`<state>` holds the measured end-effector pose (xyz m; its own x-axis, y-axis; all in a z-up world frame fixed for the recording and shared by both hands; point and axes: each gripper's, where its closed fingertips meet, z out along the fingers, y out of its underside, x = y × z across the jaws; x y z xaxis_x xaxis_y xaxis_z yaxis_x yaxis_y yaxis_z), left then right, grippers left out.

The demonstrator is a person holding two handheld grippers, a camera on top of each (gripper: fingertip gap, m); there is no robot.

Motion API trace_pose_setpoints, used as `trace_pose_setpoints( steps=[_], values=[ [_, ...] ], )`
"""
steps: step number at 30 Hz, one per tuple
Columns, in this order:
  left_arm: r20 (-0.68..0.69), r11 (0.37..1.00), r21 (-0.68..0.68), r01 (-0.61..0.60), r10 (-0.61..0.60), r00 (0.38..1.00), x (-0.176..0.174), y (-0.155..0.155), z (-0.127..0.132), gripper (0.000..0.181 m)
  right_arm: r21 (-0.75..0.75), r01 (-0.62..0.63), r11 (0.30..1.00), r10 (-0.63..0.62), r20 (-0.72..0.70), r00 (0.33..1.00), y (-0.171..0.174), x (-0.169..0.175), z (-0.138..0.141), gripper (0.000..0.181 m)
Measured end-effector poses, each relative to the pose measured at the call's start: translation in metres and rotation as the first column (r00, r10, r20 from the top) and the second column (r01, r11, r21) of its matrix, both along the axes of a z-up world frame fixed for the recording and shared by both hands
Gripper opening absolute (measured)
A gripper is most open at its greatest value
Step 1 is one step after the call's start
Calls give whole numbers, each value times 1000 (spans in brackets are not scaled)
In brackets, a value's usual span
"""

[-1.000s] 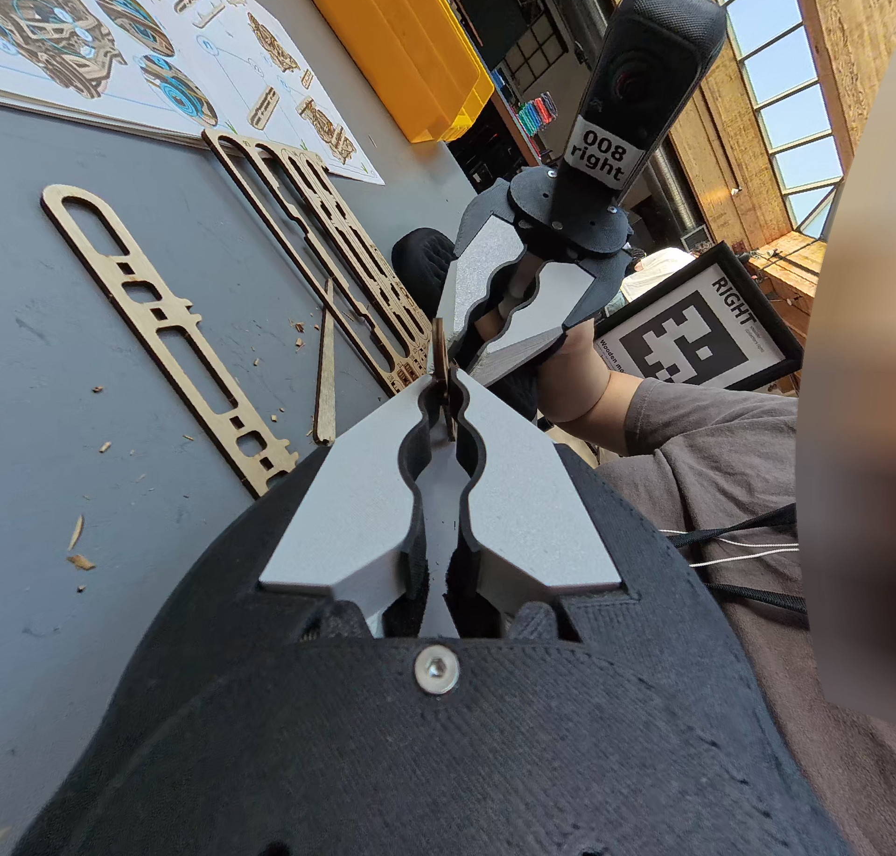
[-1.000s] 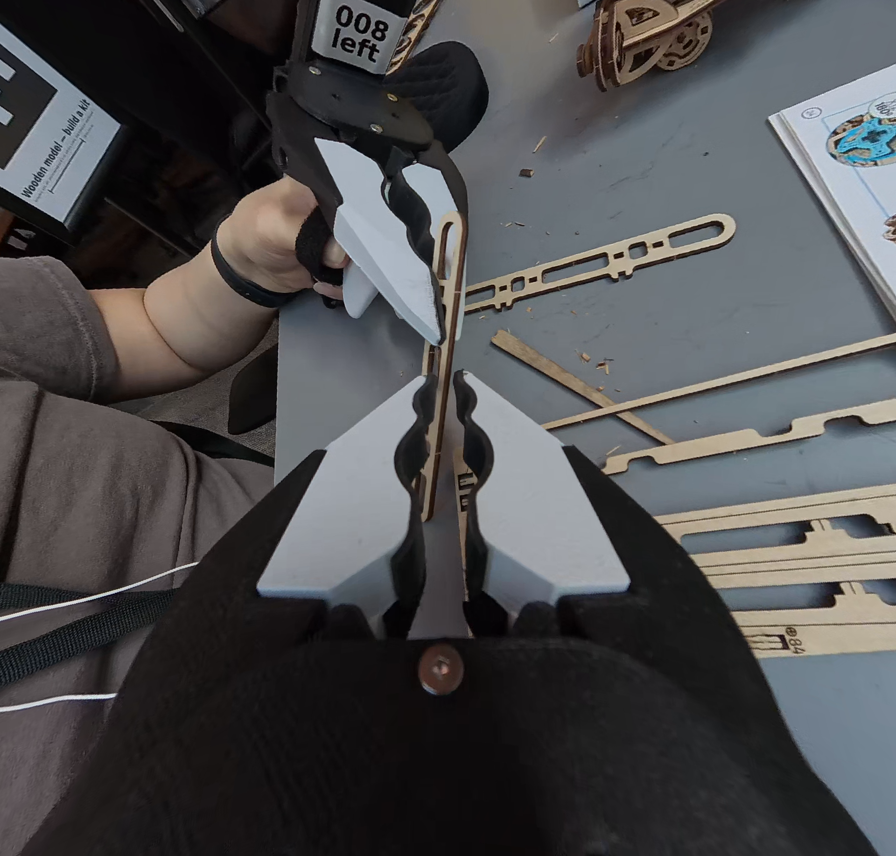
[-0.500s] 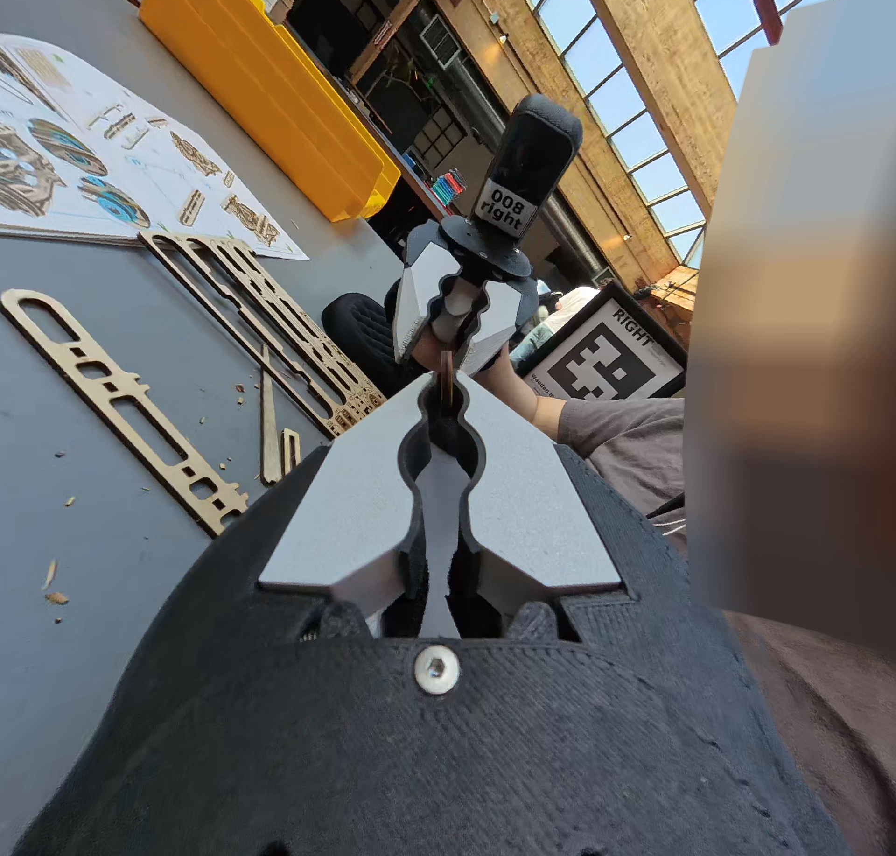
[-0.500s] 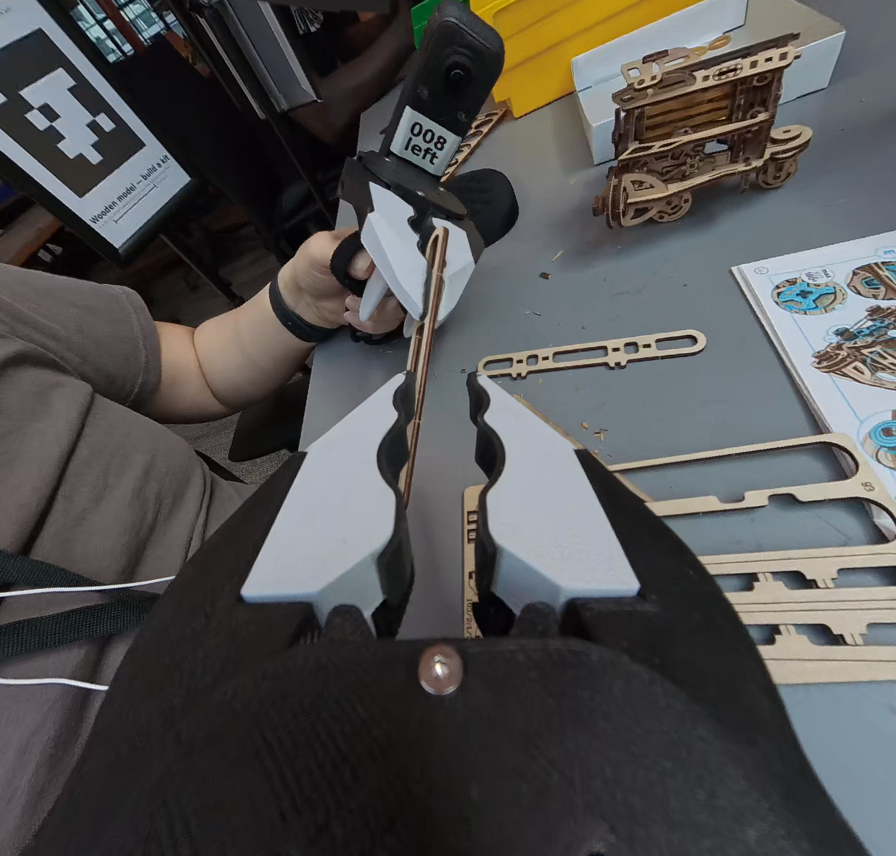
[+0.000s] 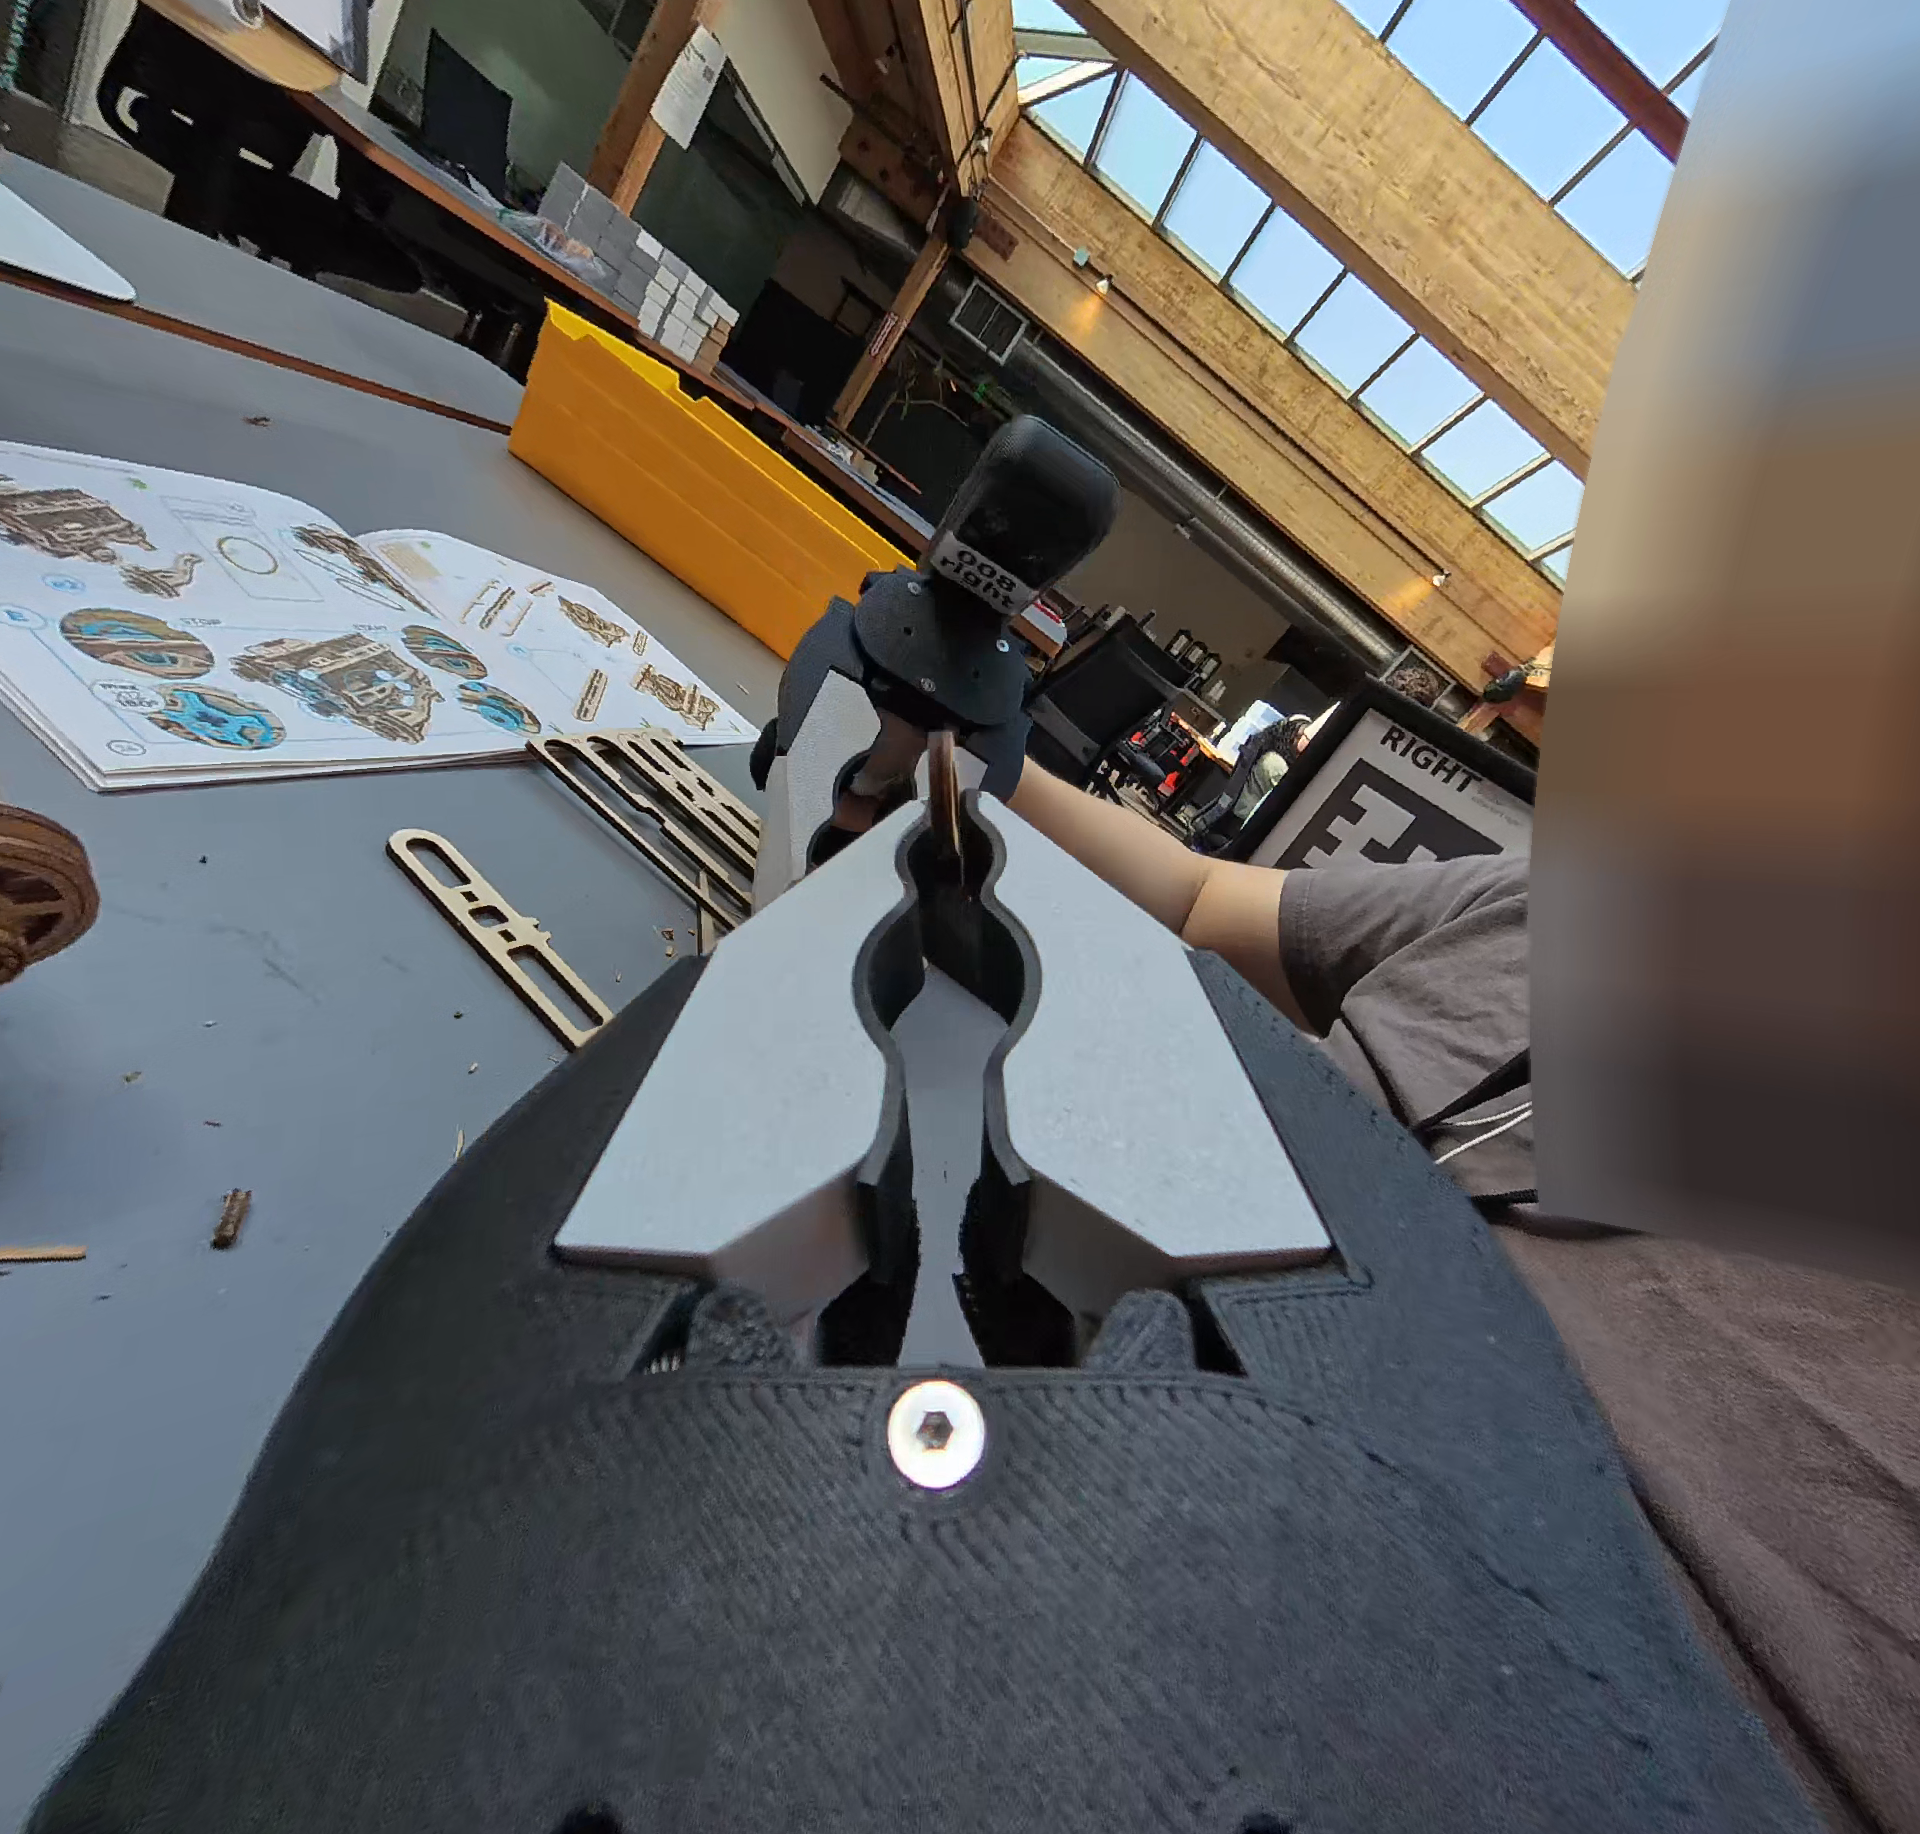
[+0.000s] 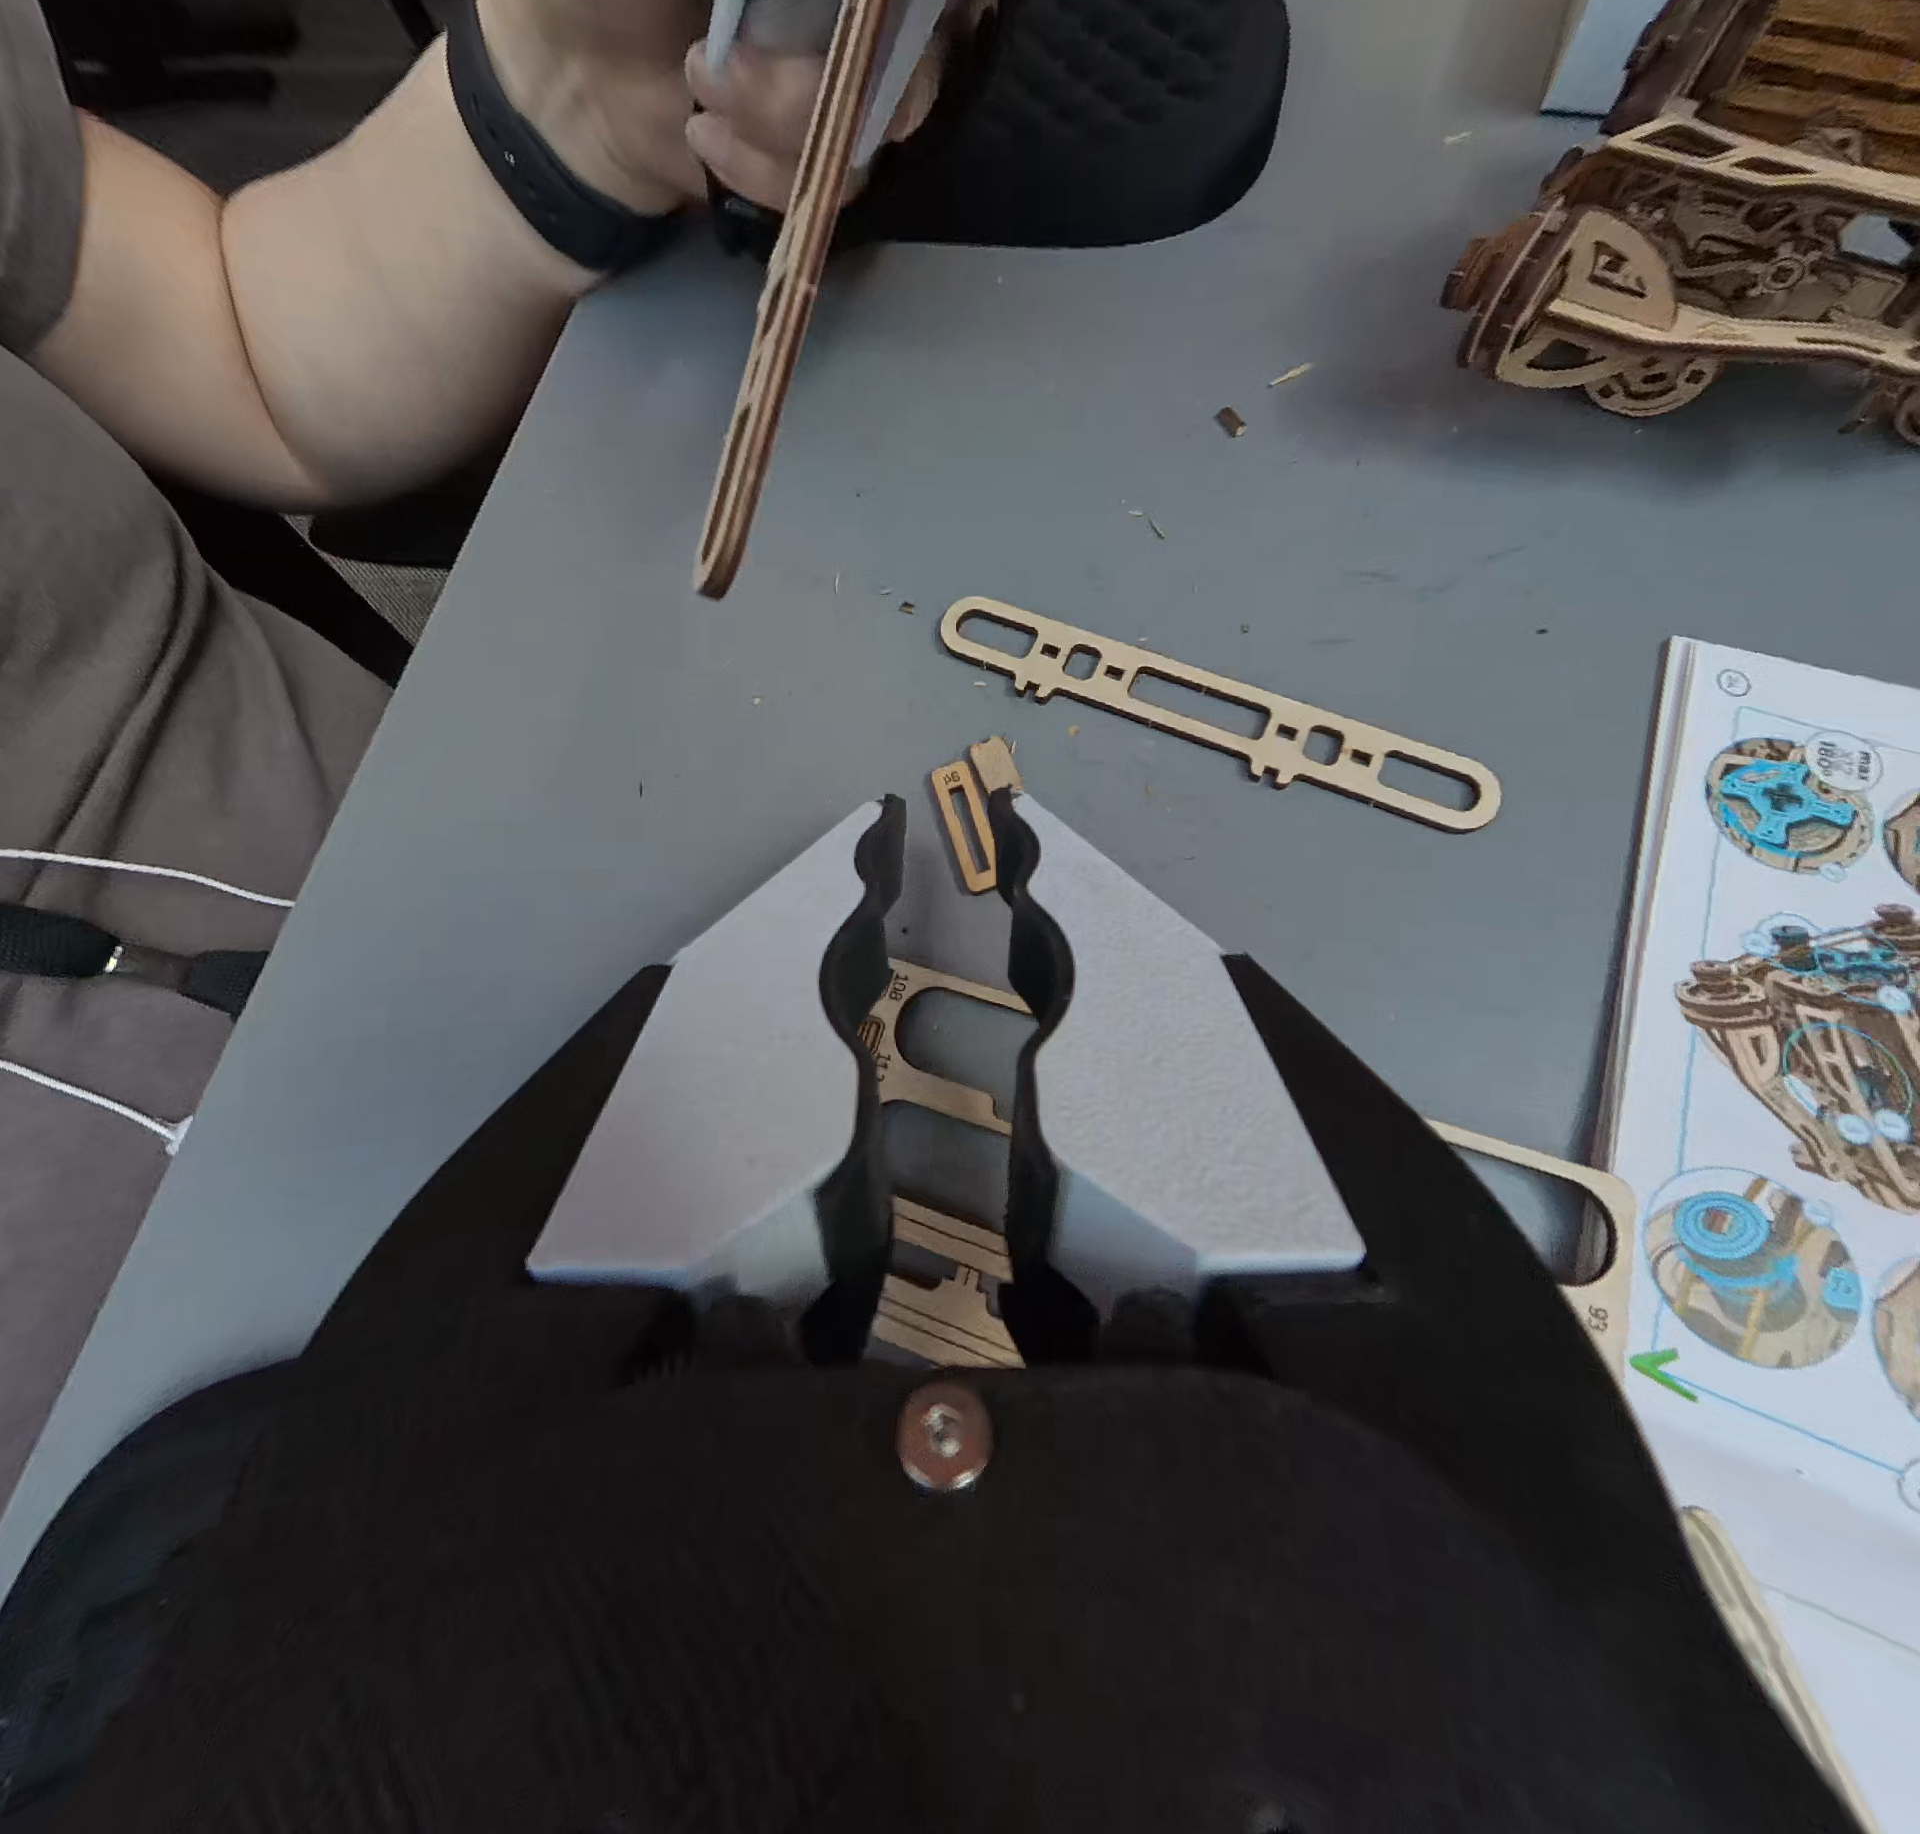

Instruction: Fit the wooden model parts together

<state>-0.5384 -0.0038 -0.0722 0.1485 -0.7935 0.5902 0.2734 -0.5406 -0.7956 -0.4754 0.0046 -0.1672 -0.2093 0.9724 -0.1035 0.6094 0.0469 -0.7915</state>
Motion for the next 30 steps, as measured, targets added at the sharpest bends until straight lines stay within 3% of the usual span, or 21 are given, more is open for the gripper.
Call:
trace_pose_setpoints(
  steps=[4, 11, 14, 16, 19, 22, 24, 26, 27, 28, 30],
  values=[
    [28, 1000, -18, -20, 21, 999, -5, 3, -1, 0, 174, -46, 984, 19, 156, 988, 7, -3, -27, 17],
    [53, 999, -35, -29, 31, 998, -8, 5, -1, 0, 219, -90, 972, 60, 137, 989, 0, -5, -26, 5],
    [57, 999, -41, -25, 27, 998, -8, 5, -1, 0, 186, -78, 980, 52, 142, 989, -2, -6, -26, 6],
    [52, 999, -45, -22, 24, 998, -6, 5, -3, 0, 152, -58, 987, 36, 143, 989, 0, -7, -28, 16],
    [40, 999, -49, -22, 24, 999, -5, 5, -5, 0, 119, -69, 991, 51, 142, 988, -3, -8, -28, 7],
    [58, 999, -44, -27, 29, 998, -6, 5, -2, 0, 183, -40, 982, 18, 122, 992, 1, -6, -20, 7],
    [86, 999, -36, -33, 36, 996, -10, 4, 2, 0, 237, 66, 969, -89, 87, 992, 21, 12, 9, 7],
    [110, 999, -36, -27, 30, 994, -12, 4, 5, 0, 362, 291, 885, -293, -50, 955, 64, 60, 70, 7],
    [111, 999, -41, -21, 25, 994, -11, 4, 5, 0, 404, 459, 791, -425, -177, 888, 91, 98, 111, 7],
    [101, 999, -48, -14, 19, 995, -9, 4, 3, 0, 396, 647, 651, -563, -319, 762, 118, 149, 151, 7],
    [62, 998, -69, -4, 8, 998, -2, 5, -4, 0, 253, 922, 294, -753, -533, 386, 157, 274, 201, 7]
  ],
)
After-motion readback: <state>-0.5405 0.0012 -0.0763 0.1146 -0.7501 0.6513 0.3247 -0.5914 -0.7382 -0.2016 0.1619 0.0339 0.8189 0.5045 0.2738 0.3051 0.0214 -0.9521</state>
